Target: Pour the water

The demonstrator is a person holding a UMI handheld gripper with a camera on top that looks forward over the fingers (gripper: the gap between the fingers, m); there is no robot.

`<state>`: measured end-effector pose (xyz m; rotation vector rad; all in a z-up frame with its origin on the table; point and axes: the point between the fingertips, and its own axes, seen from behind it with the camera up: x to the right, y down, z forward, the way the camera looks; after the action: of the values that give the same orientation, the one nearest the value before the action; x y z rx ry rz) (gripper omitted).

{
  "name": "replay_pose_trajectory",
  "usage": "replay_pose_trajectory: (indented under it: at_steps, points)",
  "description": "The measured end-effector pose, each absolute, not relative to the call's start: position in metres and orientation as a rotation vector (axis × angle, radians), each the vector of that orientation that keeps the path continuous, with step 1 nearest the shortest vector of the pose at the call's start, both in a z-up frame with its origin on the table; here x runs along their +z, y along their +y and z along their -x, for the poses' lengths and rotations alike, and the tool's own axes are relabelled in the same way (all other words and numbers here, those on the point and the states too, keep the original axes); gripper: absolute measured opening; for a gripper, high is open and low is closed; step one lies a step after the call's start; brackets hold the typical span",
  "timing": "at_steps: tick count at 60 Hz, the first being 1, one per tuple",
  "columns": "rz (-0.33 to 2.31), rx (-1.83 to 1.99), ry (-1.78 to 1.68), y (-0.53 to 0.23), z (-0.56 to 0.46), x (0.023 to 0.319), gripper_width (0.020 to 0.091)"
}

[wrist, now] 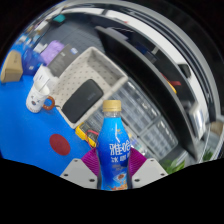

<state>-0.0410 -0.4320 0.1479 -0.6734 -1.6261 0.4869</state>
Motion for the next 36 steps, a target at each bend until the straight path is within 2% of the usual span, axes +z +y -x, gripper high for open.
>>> replay_pose_trajectory:
  at_steps: [16, 26, 36]
  points:
    - [0.154, 0.082, -1.670, -0.545, 0.100, 0.153, 0.0340]
    - [-0.105, -0.116, -1.656, -0.591, 0.116, 0.145, 0.0338]
    - [-0.401, -0.305, -1.547, -0.629, 0.121, 0.152, 0.0339]
